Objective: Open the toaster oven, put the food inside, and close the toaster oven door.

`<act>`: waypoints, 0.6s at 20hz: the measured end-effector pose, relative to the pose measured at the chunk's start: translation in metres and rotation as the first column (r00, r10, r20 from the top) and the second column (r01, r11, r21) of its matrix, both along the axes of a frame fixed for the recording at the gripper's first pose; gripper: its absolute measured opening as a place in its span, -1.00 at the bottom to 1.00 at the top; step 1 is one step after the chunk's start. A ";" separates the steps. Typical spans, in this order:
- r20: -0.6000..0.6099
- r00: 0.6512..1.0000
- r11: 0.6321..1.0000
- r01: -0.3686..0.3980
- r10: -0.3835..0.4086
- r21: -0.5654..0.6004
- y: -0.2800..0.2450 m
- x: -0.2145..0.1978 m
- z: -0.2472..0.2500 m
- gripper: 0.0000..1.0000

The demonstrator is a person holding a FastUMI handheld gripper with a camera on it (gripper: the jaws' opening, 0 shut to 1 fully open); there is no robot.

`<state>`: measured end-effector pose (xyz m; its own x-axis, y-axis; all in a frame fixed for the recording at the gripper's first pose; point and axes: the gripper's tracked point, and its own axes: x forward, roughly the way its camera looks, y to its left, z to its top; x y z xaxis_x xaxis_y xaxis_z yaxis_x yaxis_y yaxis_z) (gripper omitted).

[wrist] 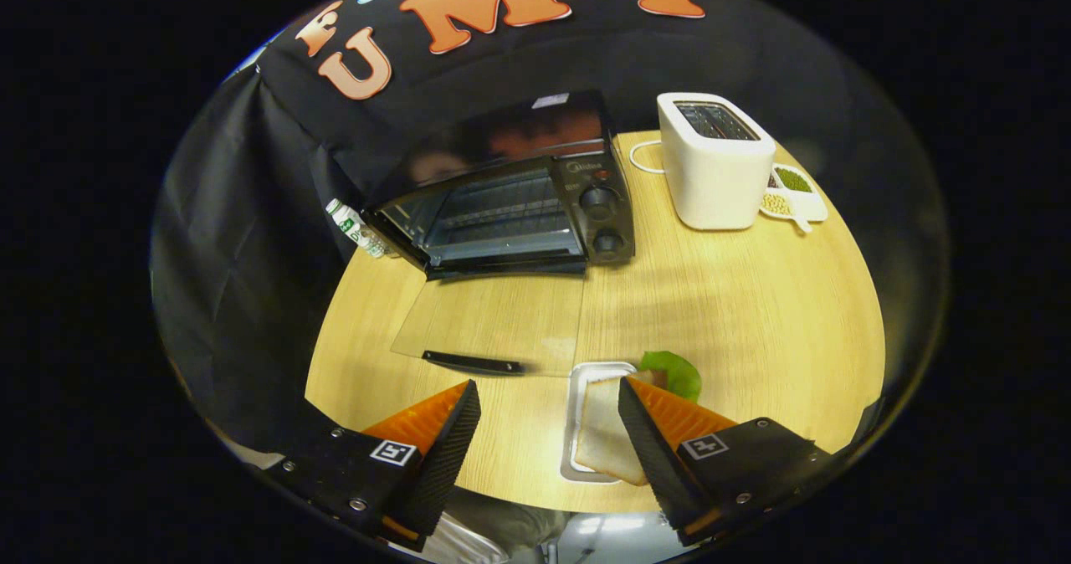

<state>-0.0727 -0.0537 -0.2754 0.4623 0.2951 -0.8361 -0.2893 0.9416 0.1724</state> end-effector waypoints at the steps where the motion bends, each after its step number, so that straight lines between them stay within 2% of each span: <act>1: -0.030 1.000 1.000 -0.008 0.008 -0.013 -0.008 -0.003 -0.003 0.98; 3: -0.085 0.996 0.999 -0.021 0.018 -0.039 -0.028 -0.006 -0.011 0.98; 6: -0.153 0.988 0.998 0.004 -0.014 -0.065 -0.052 -0.005 -0.026 0.98; 12: -0.258 0.965 0.997 0.043 -0.056 -0.057 -0.070 -0.009 -0.057 0.96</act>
